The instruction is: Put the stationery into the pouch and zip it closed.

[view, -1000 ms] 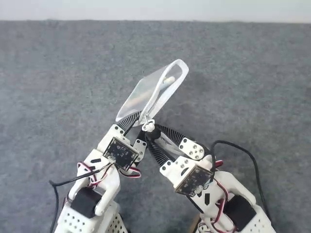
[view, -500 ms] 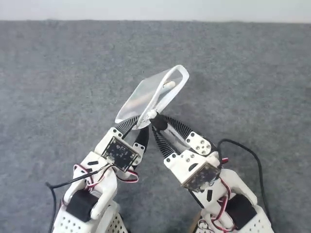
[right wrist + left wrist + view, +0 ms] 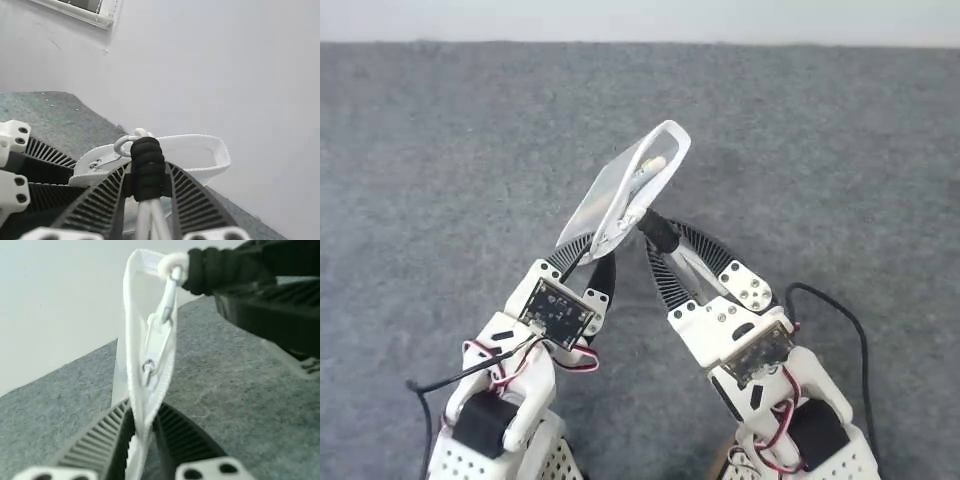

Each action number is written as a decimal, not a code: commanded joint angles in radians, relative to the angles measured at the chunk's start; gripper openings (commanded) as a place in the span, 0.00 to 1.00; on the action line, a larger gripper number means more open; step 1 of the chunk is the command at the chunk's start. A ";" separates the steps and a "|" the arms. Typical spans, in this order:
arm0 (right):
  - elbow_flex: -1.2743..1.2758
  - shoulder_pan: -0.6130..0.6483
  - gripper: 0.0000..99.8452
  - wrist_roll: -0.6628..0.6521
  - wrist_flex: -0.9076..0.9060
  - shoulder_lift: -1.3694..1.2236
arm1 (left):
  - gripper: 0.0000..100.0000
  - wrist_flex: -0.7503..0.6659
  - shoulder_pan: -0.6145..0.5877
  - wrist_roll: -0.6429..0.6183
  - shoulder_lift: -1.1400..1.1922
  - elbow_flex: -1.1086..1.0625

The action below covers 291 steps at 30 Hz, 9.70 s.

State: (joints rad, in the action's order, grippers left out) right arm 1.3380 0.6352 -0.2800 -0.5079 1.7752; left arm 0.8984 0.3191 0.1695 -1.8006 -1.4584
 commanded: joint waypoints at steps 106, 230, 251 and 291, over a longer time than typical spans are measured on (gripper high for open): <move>-0.523 -0.648 0.01 0.192 0.415 -0.998 | 0.01 0.021 -0.057 -0.011 -0.021 0.013; -0.333 -0.278 0.01 0.028 0.050 -0.532 | 0.01 0.095 -0.439 -0.328 -0.023 0.289; -0.258 -0.302 0.01 0.017 0.117 -0.532 | 0.01 -0.152 -0.462 -0.327 -0.023 0.028; 0.347 -0.641 0.01 0.396 0.099 -0.541 | 0.01 -0.290 -0.454 -0.321 -0.021 -0.087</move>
State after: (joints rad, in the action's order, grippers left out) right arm 1.6632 0.0322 0.0269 -0.4051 1.2275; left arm 0.6375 -0.1366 -0.1481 -1.8021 -1.5566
